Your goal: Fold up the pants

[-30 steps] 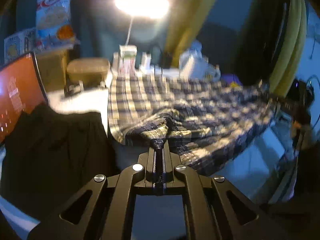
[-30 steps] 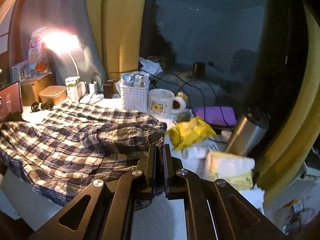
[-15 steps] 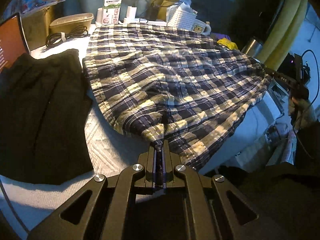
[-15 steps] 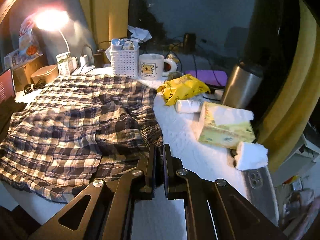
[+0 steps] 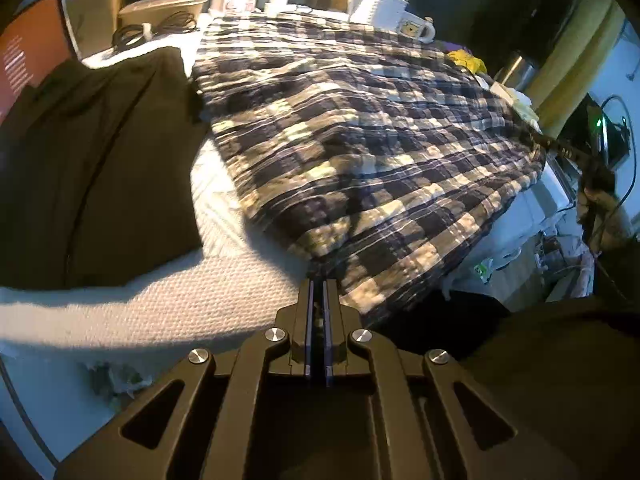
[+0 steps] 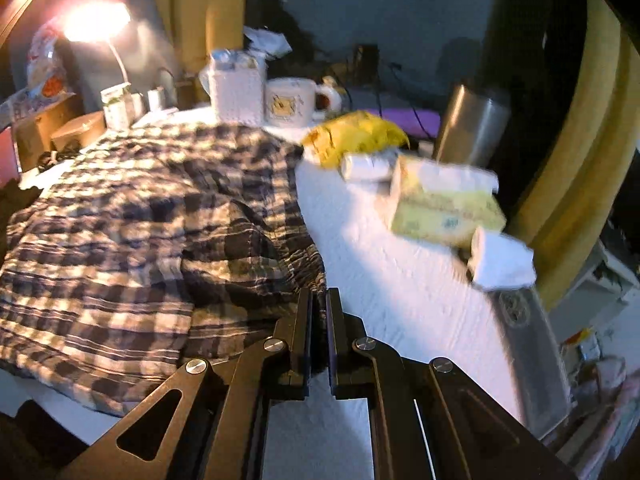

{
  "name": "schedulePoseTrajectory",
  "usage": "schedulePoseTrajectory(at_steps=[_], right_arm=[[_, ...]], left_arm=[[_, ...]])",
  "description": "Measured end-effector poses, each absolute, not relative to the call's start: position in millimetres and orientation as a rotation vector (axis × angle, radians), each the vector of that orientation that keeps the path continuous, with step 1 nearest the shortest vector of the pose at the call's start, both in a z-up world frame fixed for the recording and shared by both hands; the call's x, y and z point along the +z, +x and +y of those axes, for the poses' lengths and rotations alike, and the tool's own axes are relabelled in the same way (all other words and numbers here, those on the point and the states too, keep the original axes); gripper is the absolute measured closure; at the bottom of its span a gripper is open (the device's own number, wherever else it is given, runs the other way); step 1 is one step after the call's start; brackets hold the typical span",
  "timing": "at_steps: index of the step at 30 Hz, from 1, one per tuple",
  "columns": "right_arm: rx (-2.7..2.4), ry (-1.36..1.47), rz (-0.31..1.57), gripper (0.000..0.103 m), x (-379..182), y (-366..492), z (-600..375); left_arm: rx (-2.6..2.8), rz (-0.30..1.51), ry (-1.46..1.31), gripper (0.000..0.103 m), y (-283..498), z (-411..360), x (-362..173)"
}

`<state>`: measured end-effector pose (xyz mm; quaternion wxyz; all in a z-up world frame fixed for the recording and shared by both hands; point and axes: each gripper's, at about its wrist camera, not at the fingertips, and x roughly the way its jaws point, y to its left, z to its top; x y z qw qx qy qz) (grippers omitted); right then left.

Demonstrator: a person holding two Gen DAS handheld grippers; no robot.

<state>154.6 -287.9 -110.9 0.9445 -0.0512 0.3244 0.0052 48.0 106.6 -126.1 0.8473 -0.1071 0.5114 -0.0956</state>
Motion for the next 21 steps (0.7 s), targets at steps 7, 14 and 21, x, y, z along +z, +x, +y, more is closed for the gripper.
schedulePoseTrajectory(at_steps=[7, 14, 21], right_arm=[[-0.038, -0.041, 0.611, 0.03, -110, 132, -307], [-0.006, -0.002, 0.639, 0.03, -122, 126, -317], [0.062, 0.122, 0.701, 0.03, -150, 129, -322]], left_arm=[[-0.122, 0.977, -0.206, 0.043, 47, 133, -101], [-0.1, 0.875, -0.23, 0.039, 104, 148, -102], [-0.045, 0.891, -0.223, 0.039, 169, 157, -129]])
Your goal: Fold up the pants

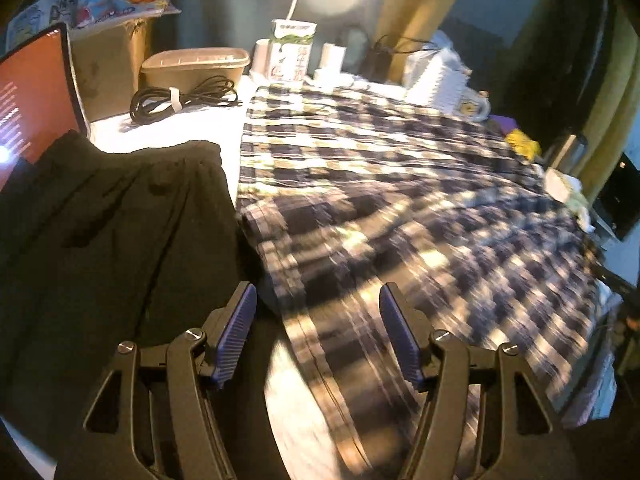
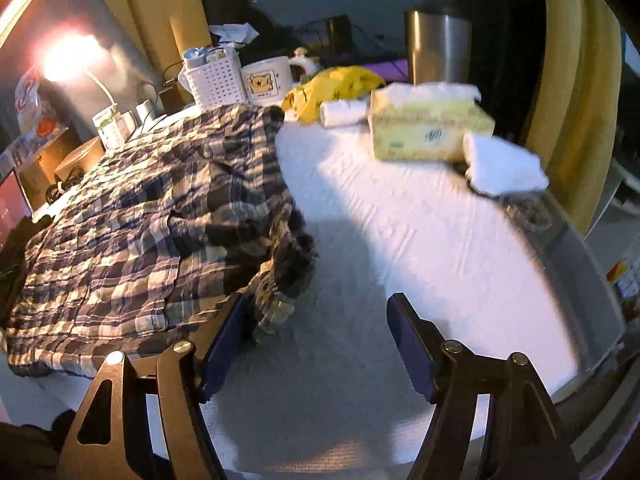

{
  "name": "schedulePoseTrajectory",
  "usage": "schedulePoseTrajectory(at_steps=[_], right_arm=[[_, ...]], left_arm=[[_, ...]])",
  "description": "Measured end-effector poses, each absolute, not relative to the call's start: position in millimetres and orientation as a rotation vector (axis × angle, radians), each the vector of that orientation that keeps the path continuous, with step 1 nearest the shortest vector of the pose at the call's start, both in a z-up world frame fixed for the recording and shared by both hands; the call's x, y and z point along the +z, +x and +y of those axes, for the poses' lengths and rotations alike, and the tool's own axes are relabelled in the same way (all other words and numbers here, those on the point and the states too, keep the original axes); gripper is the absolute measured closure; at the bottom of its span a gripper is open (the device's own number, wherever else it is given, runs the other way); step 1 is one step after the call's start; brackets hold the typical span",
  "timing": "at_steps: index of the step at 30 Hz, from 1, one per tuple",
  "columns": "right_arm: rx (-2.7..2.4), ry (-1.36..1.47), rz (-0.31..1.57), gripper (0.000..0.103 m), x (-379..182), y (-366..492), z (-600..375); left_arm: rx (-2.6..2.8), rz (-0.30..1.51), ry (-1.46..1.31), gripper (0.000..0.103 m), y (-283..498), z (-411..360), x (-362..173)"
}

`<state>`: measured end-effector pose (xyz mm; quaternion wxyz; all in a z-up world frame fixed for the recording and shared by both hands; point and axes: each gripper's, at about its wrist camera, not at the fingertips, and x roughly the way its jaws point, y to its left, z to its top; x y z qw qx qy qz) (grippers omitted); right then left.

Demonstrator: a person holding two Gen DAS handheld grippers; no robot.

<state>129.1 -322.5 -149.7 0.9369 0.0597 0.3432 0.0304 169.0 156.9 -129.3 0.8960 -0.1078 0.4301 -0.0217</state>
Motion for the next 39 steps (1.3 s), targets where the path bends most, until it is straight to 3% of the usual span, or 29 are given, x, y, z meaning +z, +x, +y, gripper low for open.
schedulePoseTrajectory(at_steps=[4, 6, 8, 9, 10, 11, 14, 21, 24, 26, 28, 29, 39], right_arm=[[0.088, 0.168, 0.696, 0.03, -157, 134, -320], [0.122, 0.169, 0.693, 0.045, -156, 137, -314], [0.136, 0.153, 0.697, 0.079, -156, 142, -307], [0.138, 0.138, 0.701, 0.086, -156, 144, -304], [0.136, 0.118, 0.704, 0.089, -156, 146, -300], [0.127, 0.09, 0.702, 0.092, -154, 146, -297], [0.086, 0.02, 0.674, 0.094, -143, 144, -292], [0.03, -0.065, 0.631, 0.095, -117, 137, -289], [0.013, -0.086, 0.653, 0.095, -123, 143, -286], [-0.006, -0.101, 0.696, 0.095, -138, 152, -285], [-0.037, -0.107, 0.722, 0.095, -152, 157, -286], [-0.037, -0.095, 0.708, 0.095, -153, 156, -288], [-0.055, -0.094, 0.702, 0.095, -145, 154, -287]], left_arm=[[-0.036, 0.886, -0.194, 0.039, 190, 156, -135], [-0.038, 0.901, -0.199, 0.039, 201, 158, -140], [-0.029, 0.879, -0.205, 0.04, 207, 159, -141], [-0.03, 0.878, -0.205, 0.051, 209, 158, -140], [-0.039, 0.88, -0.202, 0.08, 212, 157, -139], [-0.042, 0.885, -0.192, 0.091, 214, 155, -139], [-0.036, 0.881, -0.133, 0.095, 219, 151, -134], [0.055, 0.84, 0.035, 0.095, 229, 142, -113], [0.076, 0.88, 0.04, 0.089, 238, 148, -118], [0.069, 0.902, -0.014, 0.08, 237, 155, -119], [0.056, 0.884, -0.055, 0.054, 224, 161, -113], [0.05, 0.875, -0.068, 0.051, 217, 161, -109], [-0.091, 1.009, -0.161, 0.045, 133, 126, -131]])
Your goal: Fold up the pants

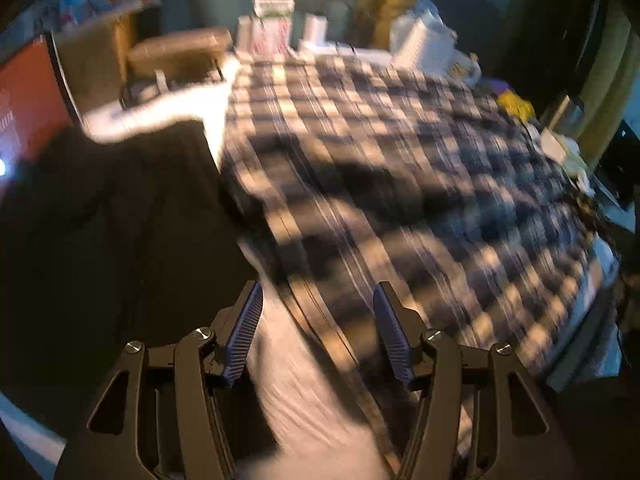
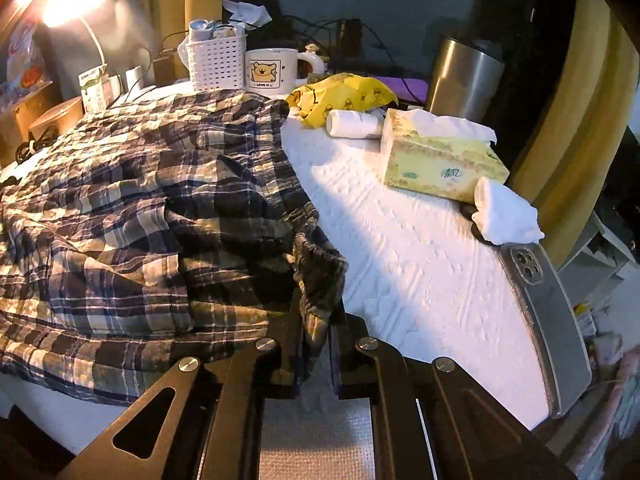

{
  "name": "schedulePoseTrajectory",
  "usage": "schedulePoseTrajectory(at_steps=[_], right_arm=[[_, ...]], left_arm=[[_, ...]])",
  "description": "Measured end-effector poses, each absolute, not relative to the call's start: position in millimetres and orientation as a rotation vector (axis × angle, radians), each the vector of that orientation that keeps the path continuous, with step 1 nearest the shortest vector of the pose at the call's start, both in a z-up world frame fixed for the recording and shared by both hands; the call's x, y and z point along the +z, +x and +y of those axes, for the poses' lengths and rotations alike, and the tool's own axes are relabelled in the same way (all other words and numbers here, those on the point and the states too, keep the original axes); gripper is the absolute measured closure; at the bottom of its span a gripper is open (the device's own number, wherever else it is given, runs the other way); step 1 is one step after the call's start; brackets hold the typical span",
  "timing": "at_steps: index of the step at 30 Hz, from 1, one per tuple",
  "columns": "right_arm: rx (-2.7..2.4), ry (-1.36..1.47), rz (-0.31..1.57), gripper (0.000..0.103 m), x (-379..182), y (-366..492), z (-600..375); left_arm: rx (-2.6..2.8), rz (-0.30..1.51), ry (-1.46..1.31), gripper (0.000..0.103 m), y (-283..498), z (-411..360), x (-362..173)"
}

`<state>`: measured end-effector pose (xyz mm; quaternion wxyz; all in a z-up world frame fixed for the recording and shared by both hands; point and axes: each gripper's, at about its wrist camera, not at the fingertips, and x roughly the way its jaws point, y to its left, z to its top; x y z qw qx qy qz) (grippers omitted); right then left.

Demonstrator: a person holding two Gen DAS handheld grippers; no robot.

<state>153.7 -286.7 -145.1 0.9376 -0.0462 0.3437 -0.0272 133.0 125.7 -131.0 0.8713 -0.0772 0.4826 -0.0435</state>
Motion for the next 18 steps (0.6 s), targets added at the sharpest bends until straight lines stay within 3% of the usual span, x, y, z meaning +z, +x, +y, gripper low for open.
schedulePoseTrajectory(at_steps=[3, 6, 9, 10, 18], right_arm=[[-0.056, -0.095, 0.703, 0.095, -144, 152, -287], [-0.052, -0.1, 0.708, 0.09, -144, 152, -285], [-0.04, -0.1, 0.704, 0.09, -144, 149, -283], [-0.039, -0.098, 0.704, 0.09, -144, 148, -283], [0.072, -0.114, 0.703, 0.09, -146, 132, -273]], left_arm=[[-0.079, 0.996, -0.164, 0.039, 119, 113, -137], [-0.097, 0.985, -0.164, 0.04, 113, 101, -137], [-0.075, 0.971, -0.077, 0.088, 112, 88, -138], [-0.064, 0.971, -0.045, 0.097, 112, 84, -137], [-0.069, 1.039, -0.02, 0.102, 95, 95, -130]])
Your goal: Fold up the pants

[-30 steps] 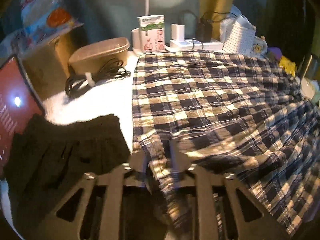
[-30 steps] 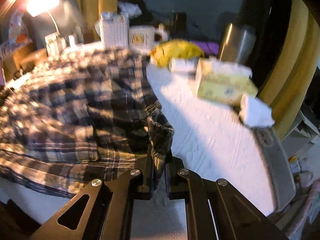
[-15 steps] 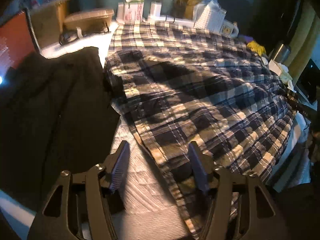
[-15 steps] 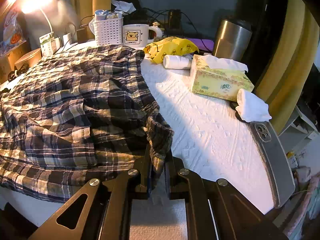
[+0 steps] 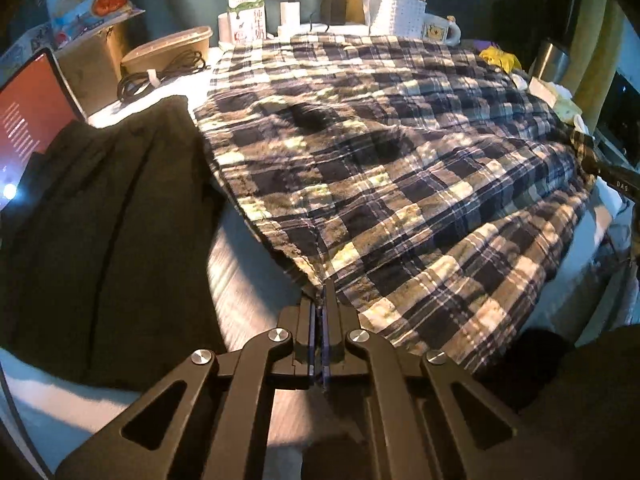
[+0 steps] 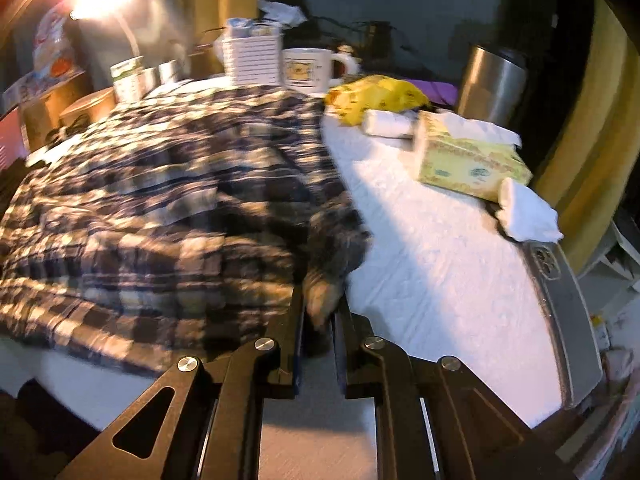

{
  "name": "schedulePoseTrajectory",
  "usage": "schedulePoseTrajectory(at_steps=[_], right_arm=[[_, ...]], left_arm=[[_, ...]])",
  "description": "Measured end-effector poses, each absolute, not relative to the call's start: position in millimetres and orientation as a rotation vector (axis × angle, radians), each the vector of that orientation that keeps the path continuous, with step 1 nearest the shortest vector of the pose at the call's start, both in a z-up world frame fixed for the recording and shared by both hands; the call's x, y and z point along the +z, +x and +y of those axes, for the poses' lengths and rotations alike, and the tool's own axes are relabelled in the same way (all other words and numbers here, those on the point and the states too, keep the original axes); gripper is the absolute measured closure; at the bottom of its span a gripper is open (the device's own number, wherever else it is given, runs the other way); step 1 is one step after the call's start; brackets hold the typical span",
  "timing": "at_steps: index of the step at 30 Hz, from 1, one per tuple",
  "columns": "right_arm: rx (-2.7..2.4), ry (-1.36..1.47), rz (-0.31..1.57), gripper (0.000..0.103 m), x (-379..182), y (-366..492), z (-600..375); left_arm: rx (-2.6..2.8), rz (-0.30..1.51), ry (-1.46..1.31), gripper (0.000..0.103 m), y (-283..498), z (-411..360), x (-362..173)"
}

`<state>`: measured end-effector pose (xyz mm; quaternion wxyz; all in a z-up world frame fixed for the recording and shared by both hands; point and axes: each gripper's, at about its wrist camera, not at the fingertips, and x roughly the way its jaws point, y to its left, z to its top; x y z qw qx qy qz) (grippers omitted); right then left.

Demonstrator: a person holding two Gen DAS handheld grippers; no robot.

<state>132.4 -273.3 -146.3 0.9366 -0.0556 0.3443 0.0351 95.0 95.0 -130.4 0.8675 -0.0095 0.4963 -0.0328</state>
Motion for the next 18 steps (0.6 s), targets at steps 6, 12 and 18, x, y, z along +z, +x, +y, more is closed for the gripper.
schedulePoseTrajectory(at_steps=[6, 12, 18], right_arm=[[0.085, -0.143, 0.745, 0.09, -153, 124, -267], [0.045, -0.105, 0.746, 0.09, -146, 117, -284], [0.013, -0.093, 0.649, 0.039, -107, 119, -298]], left_arm=[[-0.043, 1.073, -0.034, 0.101, 84, 106, -132], [-0.013, 1.037, -0.05, 0.099, 82, 125, -111], [0.036, 0.933, -0.045, 0.068, 106, 144, -80]])
